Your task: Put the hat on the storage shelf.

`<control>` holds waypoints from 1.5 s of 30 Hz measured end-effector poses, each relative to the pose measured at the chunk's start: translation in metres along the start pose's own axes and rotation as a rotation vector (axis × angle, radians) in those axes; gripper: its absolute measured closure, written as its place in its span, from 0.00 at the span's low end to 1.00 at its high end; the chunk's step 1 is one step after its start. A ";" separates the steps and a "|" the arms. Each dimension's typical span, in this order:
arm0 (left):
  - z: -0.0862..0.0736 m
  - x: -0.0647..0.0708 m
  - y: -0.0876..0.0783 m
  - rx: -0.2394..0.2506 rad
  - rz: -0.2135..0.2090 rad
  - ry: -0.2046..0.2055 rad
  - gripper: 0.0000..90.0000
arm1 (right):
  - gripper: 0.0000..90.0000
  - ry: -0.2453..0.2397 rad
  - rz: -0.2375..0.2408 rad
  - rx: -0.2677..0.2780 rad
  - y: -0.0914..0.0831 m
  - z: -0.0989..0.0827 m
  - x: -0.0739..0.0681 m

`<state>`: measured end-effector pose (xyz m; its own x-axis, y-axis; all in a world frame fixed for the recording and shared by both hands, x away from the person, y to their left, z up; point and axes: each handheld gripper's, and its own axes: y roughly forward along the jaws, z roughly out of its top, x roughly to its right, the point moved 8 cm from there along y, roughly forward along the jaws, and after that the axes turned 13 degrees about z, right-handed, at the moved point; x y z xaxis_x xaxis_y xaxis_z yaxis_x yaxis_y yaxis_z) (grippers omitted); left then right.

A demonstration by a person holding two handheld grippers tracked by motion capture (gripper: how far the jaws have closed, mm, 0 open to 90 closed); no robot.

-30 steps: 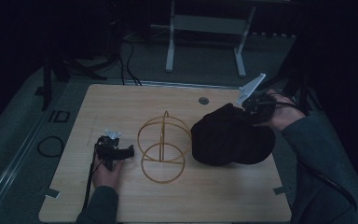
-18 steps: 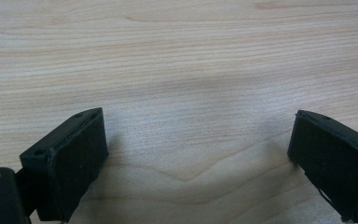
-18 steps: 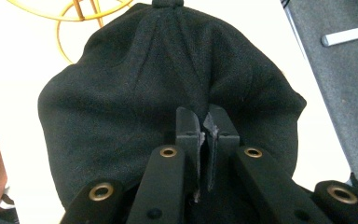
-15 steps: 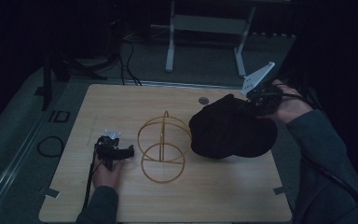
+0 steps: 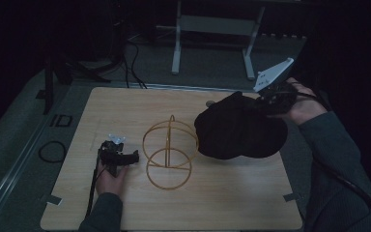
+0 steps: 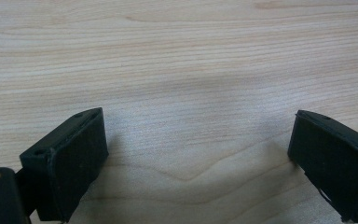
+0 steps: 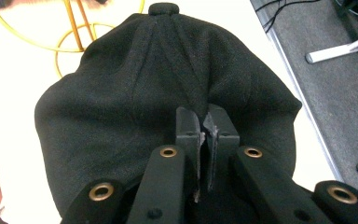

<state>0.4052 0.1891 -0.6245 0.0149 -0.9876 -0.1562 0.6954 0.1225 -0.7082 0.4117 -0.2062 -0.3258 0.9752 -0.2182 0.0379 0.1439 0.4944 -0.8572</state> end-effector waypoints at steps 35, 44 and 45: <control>0.000 0.000 0.000 0.000 0.000 0.000 0.05 | 0.95 0.118 -0.113 0.304 -0.027 0.014 0.020; 0.000 0.000 0.000 0.000 0.000 0.000 0.05 | 0.95 0.125 -0.133 0.336 -0.021 0.021 0.019; 0.000 0.000 0.000 0.000 0.000 0.001 0.05 | 0.95 0.132 -0.133 0.333 -0.019 0.022 0.019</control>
<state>0.4051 0.1891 -0.6245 0.0145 -0.9875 -0.1569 0.6953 0.1227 -0.7082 0.4312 -0.2016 -0.2977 0.9174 -0.3945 0.0527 0.3358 0.6962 -0.6344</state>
